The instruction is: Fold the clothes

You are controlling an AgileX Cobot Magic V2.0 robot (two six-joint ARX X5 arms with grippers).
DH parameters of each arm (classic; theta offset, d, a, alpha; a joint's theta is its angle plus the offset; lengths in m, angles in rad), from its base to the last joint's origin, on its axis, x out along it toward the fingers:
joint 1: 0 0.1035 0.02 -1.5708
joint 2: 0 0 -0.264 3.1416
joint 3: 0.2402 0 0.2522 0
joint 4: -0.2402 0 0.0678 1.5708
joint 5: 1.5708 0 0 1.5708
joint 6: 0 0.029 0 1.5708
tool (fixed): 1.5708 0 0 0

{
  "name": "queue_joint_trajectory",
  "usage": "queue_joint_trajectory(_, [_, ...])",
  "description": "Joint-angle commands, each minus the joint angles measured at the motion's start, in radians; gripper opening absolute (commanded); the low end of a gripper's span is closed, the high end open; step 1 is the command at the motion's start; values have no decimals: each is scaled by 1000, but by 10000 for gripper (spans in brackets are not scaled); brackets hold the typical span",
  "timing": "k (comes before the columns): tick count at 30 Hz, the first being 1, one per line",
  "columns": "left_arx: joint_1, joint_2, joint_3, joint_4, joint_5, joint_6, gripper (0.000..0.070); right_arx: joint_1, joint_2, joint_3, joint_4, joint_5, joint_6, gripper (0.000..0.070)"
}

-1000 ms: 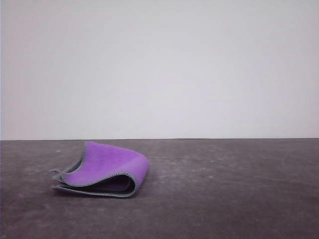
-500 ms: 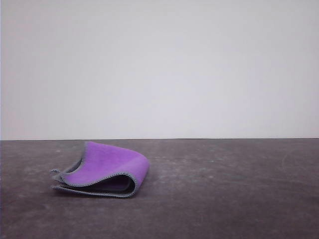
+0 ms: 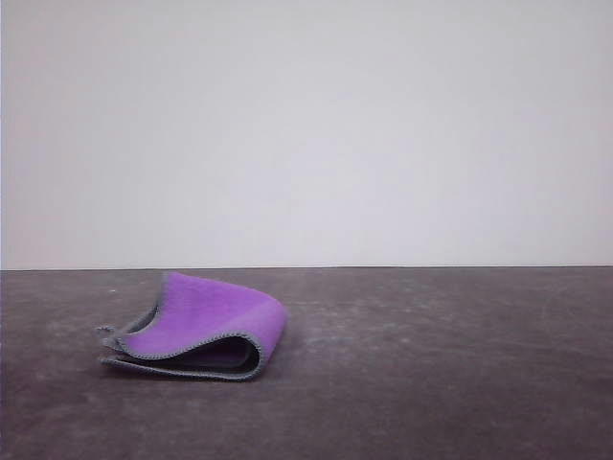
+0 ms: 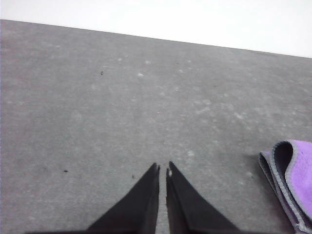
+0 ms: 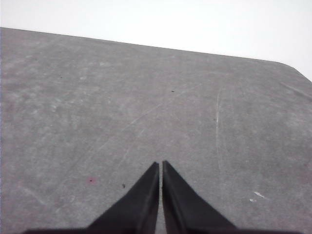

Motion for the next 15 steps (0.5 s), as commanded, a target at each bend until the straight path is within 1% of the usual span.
queue_joint_trajectory(1, [2, -1, -9, -27, 1, -1, 16, 2, 0, -4, 13, 1, 13, 6])
queue_joint_trajectory(15, [2, -1, -9, -27, 1, -1, 16, 2, 0, -4, 13, 1, 13, 6])
